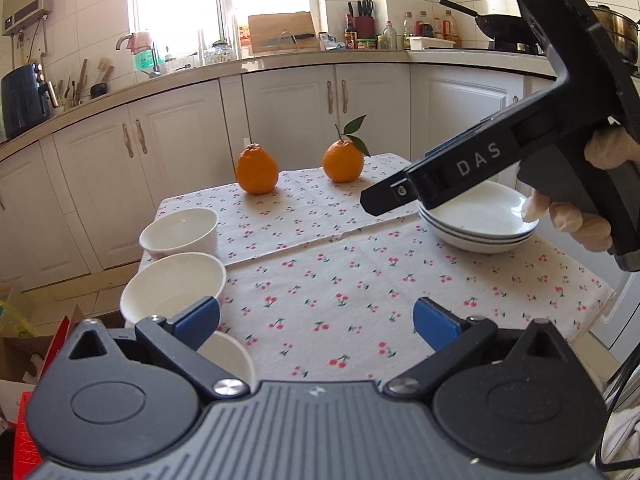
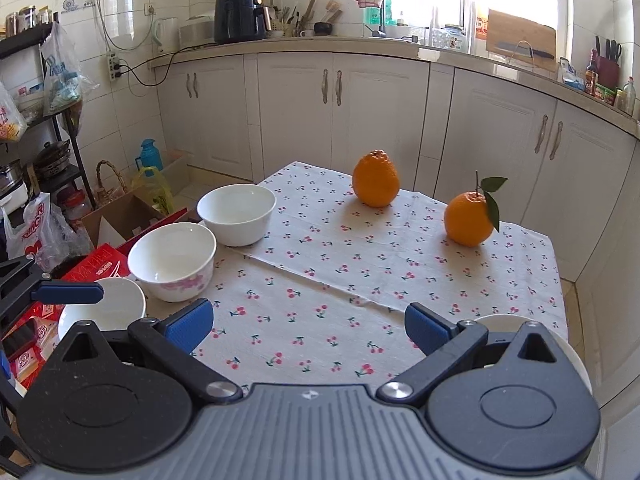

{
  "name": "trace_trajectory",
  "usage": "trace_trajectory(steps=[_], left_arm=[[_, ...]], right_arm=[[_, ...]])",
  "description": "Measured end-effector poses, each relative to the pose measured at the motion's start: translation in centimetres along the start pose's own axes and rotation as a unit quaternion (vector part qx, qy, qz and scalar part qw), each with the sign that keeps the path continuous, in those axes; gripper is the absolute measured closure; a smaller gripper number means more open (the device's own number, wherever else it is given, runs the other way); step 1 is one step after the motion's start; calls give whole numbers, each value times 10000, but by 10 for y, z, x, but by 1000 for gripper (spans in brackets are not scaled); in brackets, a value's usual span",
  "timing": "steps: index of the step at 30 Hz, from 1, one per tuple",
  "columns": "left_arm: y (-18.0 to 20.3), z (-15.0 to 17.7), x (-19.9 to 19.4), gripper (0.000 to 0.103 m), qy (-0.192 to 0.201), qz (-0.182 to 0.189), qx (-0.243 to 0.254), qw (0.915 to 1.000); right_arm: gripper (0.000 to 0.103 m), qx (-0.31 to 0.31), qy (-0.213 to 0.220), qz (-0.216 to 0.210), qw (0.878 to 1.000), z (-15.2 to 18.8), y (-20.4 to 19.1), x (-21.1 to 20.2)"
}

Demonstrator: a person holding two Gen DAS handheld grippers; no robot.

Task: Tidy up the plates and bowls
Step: 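Lift the right gripper away from the plate stack, then reach the right gripper to a pink-flowered white bowl and grasp its rim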

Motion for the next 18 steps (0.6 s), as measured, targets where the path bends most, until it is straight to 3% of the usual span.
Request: trace_trajectory(steps=[10, 18], left_arm=[[-65, 52, -15, 1, -183, -438, -456, 9978], [-86, 75, 6, 1, -369, -297, -697, 9964]], right_arm=[[0, -529, -106, -692, 9961, -7, -84, 29], [0, -832, -370, -1243, 9881, -10, -119, 52]])
Point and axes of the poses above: each gripper's, at about its wrist camera, not at the fingertips, and x roughly the way its jaws point, y to its right, z to its underside, the point moved 3 cm from there along x, roughly the way its jaws point, and after that the axes turned 12 degrees about -y, right-handed, at the moved point
